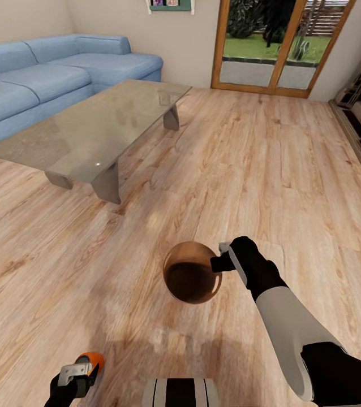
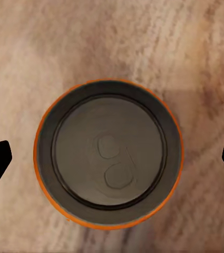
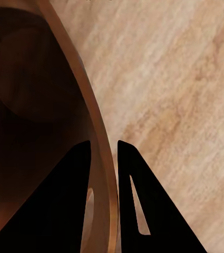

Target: Put the three can of soda from the living room inside the tash can in the kitchen.

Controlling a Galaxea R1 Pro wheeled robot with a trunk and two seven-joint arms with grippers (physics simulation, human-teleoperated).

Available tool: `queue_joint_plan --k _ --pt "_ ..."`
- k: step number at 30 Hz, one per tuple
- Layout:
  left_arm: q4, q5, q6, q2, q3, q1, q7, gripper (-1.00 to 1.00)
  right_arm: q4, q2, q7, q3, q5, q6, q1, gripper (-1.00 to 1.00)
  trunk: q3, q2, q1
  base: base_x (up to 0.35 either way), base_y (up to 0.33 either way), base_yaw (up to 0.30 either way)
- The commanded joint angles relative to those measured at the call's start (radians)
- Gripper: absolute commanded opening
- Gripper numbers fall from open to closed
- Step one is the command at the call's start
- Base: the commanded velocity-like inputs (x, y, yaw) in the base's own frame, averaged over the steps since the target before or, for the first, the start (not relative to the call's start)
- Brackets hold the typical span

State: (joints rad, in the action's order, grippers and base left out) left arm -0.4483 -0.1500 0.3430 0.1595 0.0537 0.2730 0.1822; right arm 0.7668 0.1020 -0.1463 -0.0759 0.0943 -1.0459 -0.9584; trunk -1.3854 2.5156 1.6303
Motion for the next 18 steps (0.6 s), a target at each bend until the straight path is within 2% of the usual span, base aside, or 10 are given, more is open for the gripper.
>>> queue_joint_plan --k 1,14,15,18 --pt "-0.002 -0.001 0.000 0.000 0.000 0.000 0.000 1.00 0.000 0.000 -0.004 0.000 -0.030 -0.001 0.000 -1.00 0.000 0.000 0.000 0.000 0.000 0.000" --pt "-0.011 -0.002 0.003 -0.001 0.000 -0.001 0.000 1.00 0.000 -0.001 -0.004 0.001 -0.025 -0.001 0.000 -1.00 0.000 0.000 0.000 0.000 0.000 0.000" --pt "-0.011 -0.001 0.003 -0.001 0.000 -0.001 0.000 -1.00 0.000 -0.001 -0.004 0.001 -0.025 -0.001 0.000 -1.00 0.000 0.000 0.000 0.000 0.000 0.000" --pt "-0.009 0.000 0.003 -0.001 -0.002 -0.001 -0.001 -1.00 0.000 0.000 -0.004 0.000 -0.025 -0.001 0.000 -1.00 0.000 0.000 0.000 0.000 0.000 0.000"
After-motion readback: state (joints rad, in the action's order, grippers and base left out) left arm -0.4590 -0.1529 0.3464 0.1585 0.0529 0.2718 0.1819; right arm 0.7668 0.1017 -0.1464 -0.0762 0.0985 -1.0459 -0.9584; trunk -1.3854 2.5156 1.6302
